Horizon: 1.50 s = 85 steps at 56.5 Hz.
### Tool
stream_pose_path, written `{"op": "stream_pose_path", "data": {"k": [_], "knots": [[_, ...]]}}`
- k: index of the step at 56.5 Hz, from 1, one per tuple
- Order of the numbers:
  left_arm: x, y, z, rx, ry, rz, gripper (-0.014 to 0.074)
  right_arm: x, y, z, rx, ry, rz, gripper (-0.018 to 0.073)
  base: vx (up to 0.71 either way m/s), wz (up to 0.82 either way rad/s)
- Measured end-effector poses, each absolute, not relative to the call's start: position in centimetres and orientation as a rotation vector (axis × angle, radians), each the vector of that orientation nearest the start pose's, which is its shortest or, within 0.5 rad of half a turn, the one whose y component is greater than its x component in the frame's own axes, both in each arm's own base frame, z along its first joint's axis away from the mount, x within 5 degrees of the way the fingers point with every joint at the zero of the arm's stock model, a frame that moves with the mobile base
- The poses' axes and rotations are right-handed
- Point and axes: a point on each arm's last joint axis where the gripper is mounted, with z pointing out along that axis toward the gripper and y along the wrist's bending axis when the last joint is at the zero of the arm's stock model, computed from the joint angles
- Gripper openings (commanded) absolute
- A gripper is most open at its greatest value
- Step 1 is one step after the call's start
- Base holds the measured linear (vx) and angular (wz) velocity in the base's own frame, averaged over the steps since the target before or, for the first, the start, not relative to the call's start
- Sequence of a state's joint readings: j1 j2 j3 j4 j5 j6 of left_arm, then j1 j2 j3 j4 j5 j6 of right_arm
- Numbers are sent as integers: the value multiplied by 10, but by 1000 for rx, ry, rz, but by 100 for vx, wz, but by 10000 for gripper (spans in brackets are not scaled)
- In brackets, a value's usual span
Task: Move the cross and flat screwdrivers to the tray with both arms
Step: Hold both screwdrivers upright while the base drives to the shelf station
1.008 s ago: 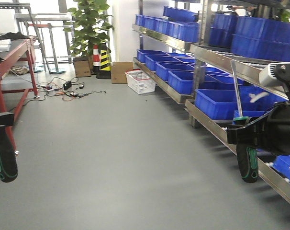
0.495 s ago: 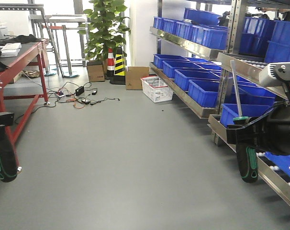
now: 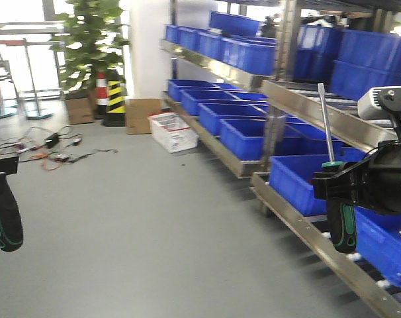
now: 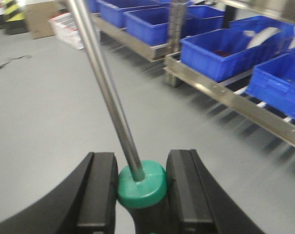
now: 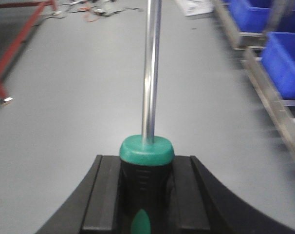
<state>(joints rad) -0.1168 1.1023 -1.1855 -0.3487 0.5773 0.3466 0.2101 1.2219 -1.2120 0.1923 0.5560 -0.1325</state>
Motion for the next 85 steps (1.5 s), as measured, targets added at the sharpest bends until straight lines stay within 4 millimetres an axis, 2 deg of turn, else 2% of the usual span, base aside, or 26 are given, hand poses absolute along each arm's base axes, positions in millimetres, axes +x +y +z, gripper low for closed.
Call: {"op": "stream_pose_path", "data": {"k": [57,85], "knots": [[230,-44,424,286,1927,-226,-6,261,65,402,-246,2033,254,-8,47,-67],[230,-44,424,286,1927,-226,-6,261,65,402,-246,2033,253,-8,33,-53]]}}
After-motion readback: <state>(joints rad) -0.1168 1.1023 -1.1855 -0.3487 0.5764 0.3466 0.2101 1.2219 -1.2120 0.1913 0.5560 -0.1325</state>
